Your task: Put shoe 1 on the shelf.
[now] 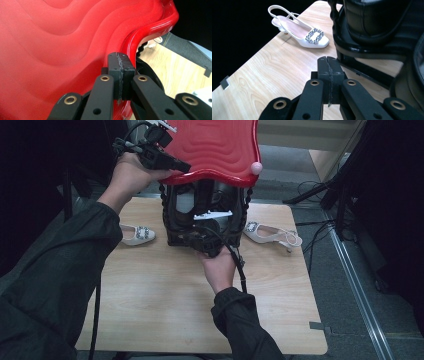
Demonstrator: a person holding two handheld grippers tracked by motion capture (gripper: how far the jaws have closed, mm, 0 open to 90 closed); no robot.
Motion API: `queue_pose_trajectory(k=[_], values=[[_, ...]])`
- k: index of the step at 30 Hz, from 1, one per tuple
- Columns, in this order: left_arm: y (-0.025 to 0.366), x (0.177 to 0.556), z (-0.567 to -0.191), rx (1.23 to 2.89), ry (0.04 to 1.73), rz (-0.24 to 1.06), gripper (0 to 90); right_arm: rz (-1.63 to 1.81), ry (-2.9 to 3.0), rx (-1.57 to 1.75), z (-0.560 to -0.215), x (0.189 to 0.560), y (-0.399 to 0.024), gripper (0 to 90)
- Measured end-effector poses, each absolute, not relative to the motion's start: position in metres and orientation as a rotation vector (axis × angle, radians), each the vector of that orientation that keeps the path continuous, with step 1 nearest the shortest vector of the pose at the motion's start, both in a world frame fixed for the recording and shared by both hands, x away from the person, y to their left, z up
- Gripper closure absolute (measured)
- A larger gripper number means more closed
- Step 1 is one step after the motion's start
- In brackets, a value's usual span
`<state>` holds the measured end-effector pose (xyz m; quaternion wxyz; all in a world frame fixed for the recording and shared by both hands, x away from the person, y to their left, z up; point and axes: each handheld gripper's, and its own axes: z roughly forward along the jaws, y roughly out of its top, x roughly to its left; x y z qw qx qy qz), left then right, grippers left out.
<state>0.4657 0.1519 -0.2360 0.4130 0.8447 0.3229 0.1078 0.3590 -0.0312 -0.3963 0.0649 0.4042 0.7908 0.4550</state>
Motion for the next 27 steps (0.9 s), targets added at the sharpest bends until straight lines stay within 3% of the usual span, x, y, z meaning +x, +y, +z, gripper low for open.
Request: queue_pose_trajectory(k=[19,27], values=[[0.152,0.466,-0.237,2.119,0.812,0.278,90.0,1.36,2.325,1.312,-0.404,0.366,-0.08,90.0],[0.152,0.466,-0.237,2.12,0.814,0.278,90.0,1.337,2.345,1.282,-0.402,0.369,-0.08,90.0]])
